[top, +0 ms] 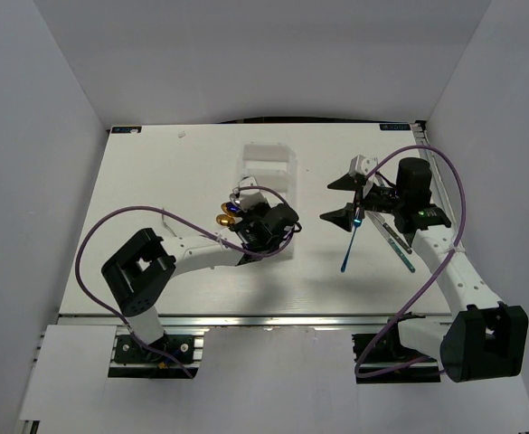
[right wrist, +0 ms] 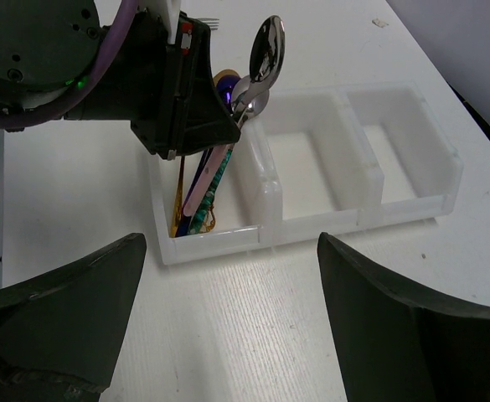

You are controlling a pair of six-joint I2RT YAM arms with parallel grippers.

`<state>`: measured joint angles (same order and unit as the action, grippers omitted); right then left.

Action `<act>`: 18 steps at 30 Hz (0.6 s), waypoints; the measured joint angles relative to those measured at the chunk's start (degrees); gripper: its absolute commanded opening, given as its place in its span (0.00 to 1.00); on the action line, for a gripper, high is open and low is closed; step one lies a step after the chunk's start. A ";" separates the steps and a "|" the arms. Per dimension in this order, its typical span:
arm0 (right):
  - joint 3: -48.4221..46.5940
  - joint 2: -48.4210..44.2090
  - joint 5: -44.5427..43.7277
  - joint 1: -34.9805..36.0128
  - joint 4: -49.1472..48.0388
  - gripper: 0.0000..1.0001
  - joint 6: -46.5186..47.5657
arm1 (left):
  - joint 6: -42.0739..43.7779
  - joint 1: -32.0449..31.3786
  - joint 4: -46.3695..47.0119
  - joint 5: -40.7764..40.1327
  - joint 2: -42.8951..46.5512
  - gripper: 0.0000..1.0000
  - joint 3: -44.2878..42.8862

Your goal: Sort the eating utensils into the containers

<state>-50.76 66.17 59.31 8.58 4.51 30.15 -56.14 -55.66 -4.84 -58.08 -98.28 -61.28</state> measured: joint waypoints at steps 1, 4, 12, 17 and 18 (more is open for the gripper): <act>0.00 0.00 0.00 0.00 0.00 0.89 0.00 | -0.33 -0.15 -0.28 0.00 0.00 0.10 0.22; 0.00 0.09 0.00 0.00 0.00 0.89 0.00 | -0.96 -0.48 -1.14 0.00 0.00 0.18 0.70; 0.02 0.55 0.02 0.00 -0.02 0.89 0.00 | -1.68 -0.81 -2.40 -0.02 0.02 0.36 0.92; 0.02 1.03 -0.02 0.00 0.00 0.89 0.02 | -1.57 -0.83 -2.80 0.20 0.96 0.48 0.92; 0.02 1.09 -0.02 0.00 0.00 0.89 0.00 | -1.51 -0.83 -2.89 0.37 1.51 0.49 0.96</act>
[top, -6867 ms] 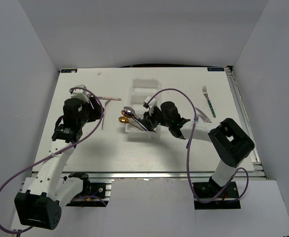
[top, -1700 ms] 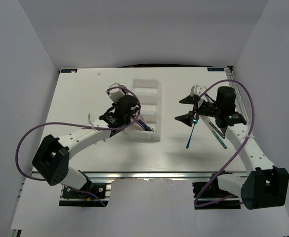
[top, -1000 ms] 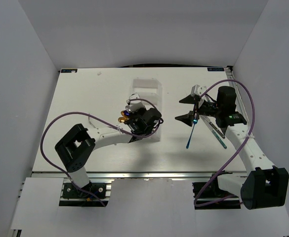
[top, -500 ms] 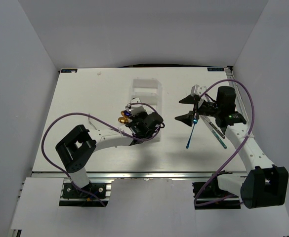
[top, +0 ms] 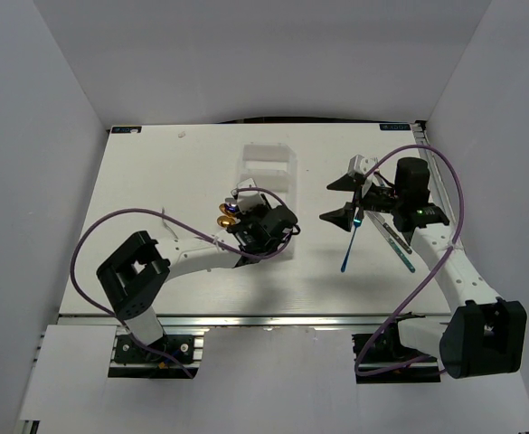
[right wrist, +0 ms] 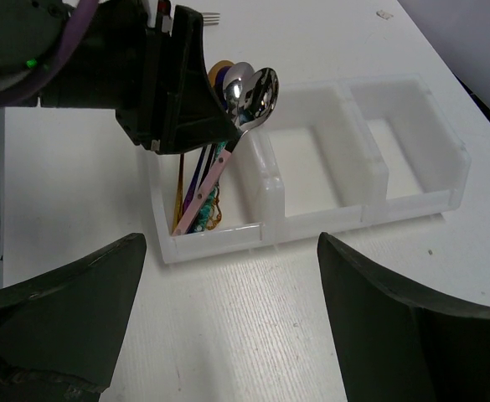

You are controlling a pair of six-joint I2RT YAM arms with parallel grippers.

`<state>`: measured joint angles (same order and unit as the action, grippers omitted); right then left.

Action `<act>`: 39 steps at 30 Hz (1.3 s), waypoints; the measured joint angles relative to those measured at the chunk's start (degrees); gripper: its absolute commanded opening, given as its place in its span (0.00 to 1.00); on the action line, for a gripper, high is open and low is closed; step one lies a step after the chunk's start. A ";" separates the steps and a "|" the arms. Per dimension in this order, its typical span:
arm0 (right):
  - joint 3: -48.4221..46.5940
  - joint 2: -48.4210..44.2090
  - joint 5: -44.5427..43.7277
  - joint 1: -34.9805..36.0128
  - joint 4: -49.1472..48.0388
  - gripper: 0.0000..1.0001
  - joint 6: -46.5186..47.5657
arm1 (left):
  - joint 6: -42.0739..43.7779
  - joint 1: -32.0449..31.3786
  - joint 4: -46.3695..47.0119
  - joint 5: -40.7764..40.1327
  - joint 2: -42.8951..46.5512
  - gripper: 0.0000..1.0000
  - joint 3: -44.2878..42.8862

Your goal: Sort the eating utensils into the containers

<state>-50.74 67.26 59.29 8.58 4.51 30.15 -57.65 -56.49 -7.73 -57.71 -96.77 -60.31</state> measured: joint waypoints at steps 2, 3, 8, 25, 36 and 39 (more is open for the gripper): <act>0.00 0.24 0.00 0.00 -0.02 0.89 0.02 | 0.17 0.00 0.02 0.28 1.27 0.50 0.33; 0.00 0.35 0.00 0.00 0.00 0.89 0.00 | 0.20 0.00 0.02 0.52 2.03 0.50 0.66; 0.00 0.61 -0.28 -0.22 0.00 0.89 0.00 | 1.90 -0.02 -0.59 2.56 5.66 0.53 1.57; -0.11 2.54 -27.96 0.20 13.70 0.89 -1.64 | 38.42 12.09 -1.86 35.36 35.01 0.96 7.91; -0.11 4.42 -47.98 2.49 20.98 0.89 -11.69 | 48.41 19.26 -5.84 41.59 40.85 0.98 14.78; -0.13 7.19 -49.96 2.71 21.66 0.89 -13.75 | 49.99 19.32 -6.27 40.72 41.83 0.98 16.74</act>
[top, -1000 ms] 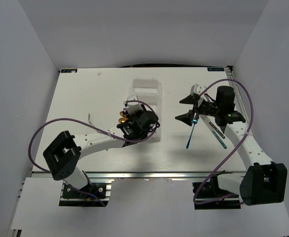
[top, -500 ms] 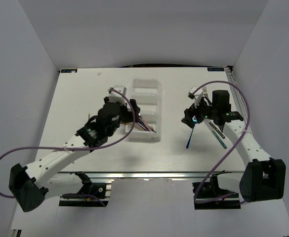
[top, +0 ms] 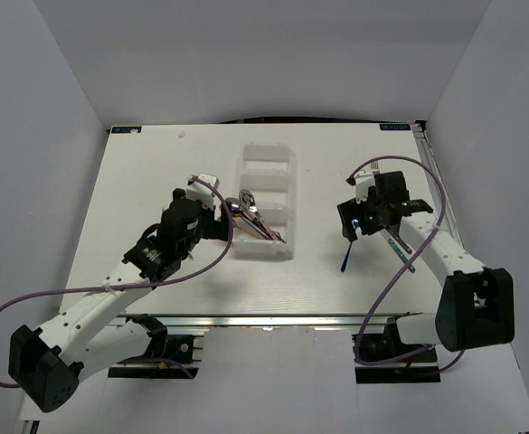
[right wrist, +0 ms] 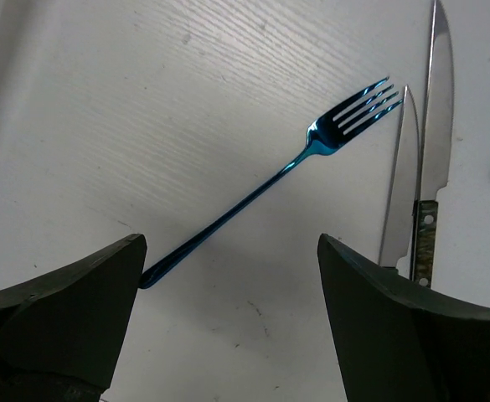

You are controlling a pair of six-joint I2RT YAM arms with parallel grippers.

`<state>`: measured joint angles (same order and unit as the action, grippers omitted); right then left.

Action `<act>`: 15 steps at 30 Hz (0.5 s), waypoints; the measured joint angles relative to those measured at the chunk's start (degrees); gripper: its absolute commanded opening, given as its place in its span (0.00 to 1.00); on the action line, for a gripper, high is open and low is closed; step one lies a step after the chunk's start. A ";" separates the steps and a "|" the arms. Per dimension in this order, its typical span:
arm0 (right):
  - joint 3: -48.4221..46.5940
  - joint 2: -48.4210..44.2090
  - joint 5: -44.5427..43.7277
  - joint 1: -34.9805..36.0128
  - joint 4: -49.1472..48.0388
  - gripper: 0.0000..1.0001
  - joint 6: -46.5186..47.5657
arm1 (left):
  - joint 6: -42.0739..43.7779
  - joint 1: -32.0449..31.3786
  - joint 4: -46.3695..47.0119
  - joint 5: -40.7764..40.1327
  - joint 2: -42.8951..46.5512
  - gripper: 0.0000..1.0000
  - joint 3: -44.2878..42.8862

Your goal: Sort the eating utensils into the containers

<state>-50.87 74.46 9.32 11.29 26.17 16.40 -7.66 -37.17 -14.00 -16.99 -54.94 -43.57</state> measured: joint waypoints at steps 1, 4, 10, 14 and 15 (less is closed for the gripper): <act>-0.11 0.98 -0.42 0.00 0.31 0.89 -0.68 | 0.28 0.02 -0.35 -0.35 0.55 0.98 0.26; -0.70 4.22 -1.75 0.11 1.03 0.86 -2.86 | 1.03 0.11 -0.39 -1.79 3.04 0.98 0.74; -1.31 9.05 -3.23 0.48 1.01 0.68 -5.62 | 1.90 0.31 0.37 -3.85 8.07 0.98 0.98; -1.31 11.17 -3.50 0.74 0.94 0.63 -6.47 | 2.14 0.37 0.72 -4.28 8.52 0.98 0.98; -1.31 11.65 -3.67 0.74 0.83 0.62 -6.69 | 2.16 0.39 0.70 -4.31 8.48 0.98 1.01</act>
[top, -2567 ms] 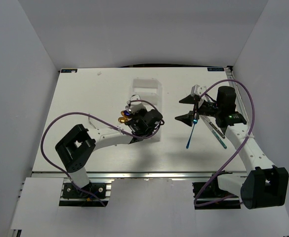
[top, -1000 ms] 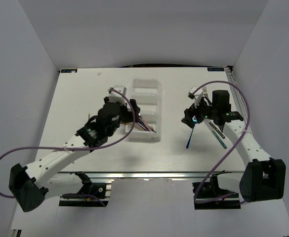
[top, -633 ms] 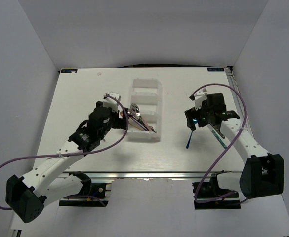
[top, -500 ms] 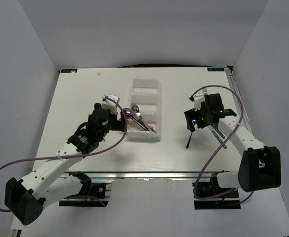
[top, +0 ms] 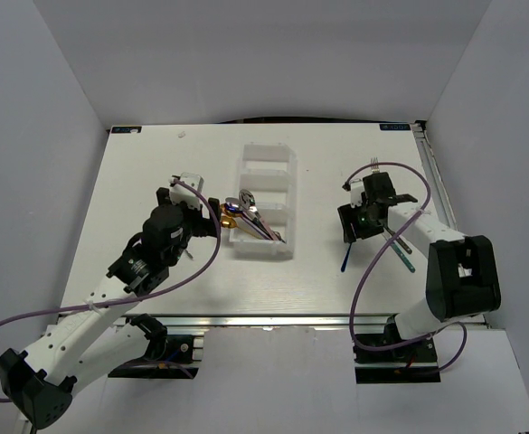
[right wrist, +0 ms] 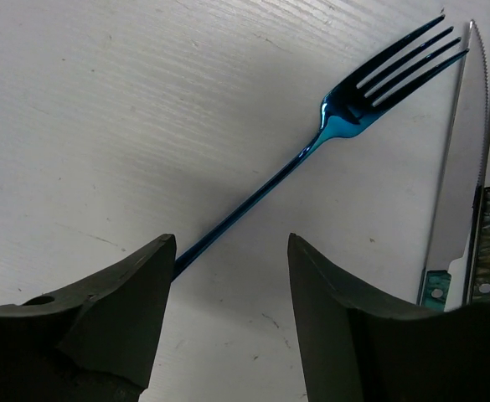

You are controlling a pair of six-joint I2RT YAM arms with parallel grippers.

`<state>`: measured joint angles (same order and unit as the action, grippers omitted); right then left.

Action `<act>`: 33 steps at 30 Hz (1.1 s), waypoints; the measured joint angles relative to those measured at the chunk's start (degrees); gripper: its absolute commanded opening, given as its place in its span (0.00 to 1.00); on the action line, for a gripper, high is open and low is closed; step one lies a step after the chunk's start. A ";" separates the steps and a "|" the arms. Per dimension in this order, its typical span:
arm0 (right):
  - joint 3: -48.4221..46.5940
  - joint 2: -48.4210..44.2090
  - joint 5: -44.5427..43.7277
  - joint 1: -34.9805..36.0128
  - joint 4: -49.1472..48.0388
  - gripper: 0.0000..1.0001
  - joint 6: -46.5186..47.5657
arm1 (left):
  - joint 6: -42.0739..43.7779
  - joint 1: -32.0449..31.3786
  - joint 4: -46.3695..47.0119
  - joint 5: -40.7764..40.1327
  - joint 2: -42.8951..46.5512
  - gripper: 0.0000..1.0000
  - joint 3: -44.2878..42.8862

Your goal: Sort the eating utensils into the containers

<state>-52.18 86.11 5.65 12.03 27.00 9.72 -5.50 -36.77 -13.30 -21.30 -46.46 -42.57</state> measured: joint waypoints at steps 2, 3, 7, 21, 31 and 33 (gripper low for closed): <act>-0.15 1.11 -0.33 0.07 -0.15 0.58 -0.42 | 0.11 0.15 0.02 -0.04 0.02 0.98 0.00; -0.28 1.79 -0.46 0.11 -0.33 0.58 -0.57 | 0.11 0.22 0.02 -0.09 0.02 0.98 0.00; -0.87 4.74 -1.42 0.11 -1.46 0.55 -1.46 | 0.13 0.31 0.04 -0.31 0.02 0.98 0.15; -4.31 10.93 -4.35 0.09 -4.09 0.38 -4.39 | 0.17 0.70 0.46 -0.66 0.02 0.98 0.92; -4.31 11.04 -5.11 -0.04 -4.48 0.19 -4.59 | 0.17 1.05 0.48 -0.76 0.04 0.98 0.94; -4.31 11.04 -4.94 -0.04 -4.57 0.16 -4.52 | 0.20 1.05 0.48 -0.81 0.07 0.98 0.96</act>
<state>-56.49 97.14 0.71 11.99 22.44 5.19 -5.30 -35.73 -12.82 -22.11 -46.39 -41.60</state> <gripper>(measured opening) 0.195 0.981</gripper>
